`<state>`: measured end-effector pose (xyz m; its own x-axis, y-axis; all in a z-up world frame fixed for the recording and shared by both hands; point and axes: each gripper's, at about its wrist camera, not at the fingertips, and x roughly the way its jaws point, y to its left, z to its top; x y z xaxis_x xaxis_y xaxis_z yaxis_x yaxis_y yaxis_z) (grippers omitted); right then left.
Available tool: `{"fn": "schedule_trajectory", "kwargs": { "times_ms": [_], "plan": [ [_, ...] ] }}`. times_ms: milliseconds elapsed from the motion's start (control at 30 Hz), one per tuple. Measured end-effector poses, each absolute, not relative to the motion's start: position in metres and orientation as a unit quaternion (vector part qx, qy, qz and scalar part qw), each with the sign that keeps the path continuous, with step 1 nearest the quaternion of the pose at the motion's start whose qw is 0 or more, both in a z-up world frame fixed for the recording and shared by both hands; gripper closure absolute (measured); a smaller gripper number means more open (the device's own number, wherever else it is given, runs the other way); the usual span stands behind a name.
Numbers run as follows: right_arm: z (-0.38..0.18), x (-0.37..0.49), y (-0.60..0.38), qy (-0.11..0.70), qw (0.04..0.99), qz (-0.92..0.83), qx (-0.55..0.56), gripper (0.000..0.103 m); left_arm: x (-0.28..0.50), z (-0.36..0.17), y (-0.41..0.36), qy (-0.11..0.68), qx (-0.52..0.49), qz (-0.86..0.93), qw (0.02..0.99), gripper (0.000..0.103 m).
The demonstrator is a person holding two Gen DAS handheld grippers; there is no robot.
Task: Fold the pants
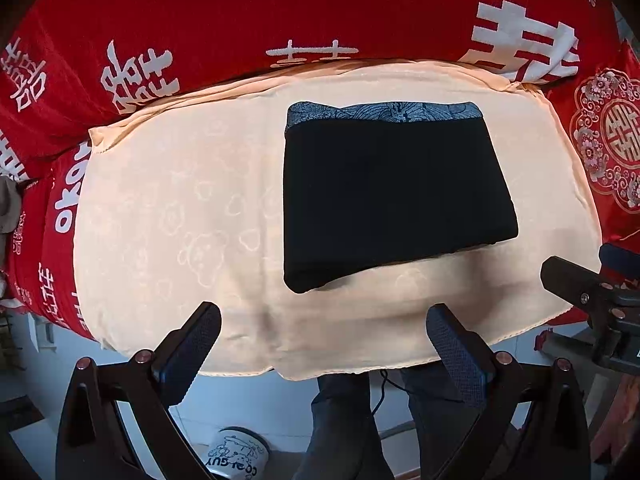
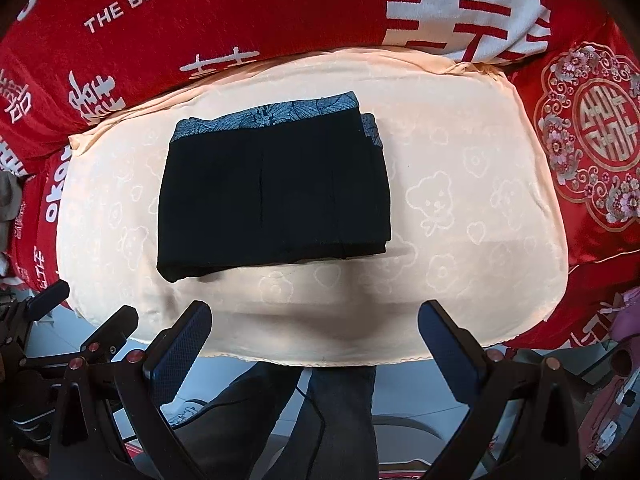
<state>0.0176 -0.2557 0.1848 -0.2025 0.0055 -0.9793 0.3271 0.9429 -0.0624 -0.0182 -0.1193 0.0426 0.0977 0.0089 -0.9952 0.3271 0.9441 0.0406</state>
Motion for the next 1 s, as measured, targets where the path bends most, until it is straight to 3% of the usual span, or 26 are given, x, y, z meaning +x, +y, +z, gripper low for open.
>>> {"fn": "schedule_trajectory", "kwargs": {
  "times_ms": [1000],
  "plan": [
    [0.1842, 0.0266, -0.253, 0.768, 0.62, -0.125, 0.098, 0.0, -0.0144, 0.0397, -0.1203, 0.669, 0.122, -0.109, 0.725, 0.0]
  ]
}}
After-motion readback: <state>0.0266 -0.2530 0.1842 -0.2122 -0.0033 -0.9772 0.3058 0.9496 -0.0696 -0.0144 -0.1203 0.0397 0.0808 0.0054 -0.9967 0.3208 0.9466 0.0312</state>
